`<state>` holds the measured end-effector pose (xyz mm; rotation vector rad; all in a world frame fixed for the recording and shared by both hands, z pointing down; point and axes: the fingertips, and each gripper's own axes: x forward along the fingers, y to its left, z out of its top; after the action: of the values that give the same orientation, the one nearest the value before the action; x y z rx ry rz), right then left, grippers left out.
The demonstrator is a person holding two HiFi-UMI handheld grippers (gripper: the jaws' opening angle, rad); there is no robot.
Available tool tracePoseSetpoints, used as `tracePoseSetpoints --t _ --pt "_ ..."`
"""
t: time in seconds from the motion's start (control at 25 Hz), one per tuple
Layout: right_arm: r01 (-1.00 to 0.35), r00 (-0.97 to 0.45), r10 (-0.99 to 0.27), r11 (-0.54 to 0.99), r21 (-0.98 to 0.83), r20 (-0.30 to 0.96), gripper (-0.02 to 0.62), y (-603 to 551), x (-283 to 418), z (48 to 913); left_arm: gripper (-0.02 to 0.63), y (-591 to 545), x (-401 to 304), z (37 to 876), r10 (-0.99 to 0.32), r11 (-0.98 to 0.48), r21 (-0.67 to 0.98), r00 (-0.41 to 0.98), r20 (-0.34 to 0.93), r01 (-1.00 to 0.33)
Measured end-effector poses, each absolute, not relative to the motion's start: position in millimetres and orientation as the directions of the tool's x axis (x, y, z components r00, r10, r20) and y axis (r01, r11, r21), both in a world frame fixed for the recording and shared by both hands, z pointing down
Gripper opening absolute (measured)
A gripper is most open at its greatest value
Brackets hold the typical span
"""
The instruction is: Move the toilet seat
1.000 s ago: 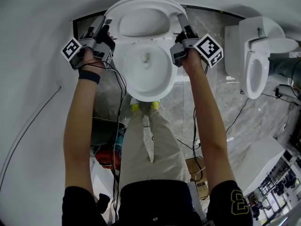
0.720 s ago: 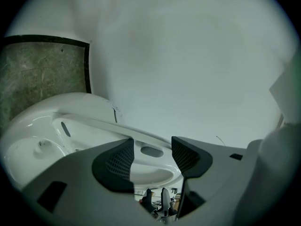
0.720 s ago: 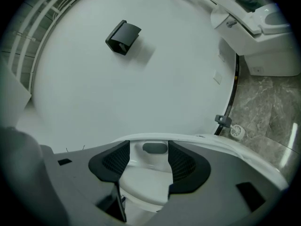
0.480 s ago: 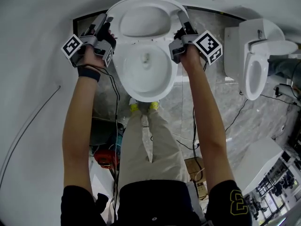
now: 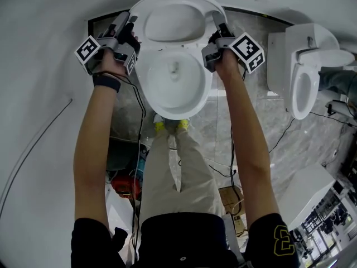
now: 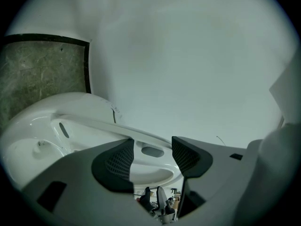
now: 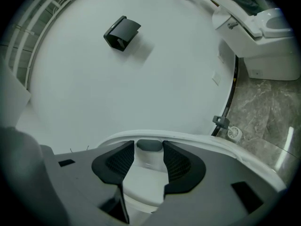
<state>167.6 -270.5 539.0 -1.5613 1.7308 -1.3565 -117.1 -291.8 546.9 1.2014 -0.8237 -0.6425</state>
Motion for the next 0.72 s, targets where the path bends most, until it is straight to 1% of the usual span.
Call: tracePoseSetpoints --t 0.72 --pt "-0.529 -0.285 -0.910 -0.111 -0.841 0.299 0.195 -265.6 164.1 536.3 0.259 -287.0 -119.9 543.8 -0.804 0.247 0.969 0.556 0.210 -0.008"
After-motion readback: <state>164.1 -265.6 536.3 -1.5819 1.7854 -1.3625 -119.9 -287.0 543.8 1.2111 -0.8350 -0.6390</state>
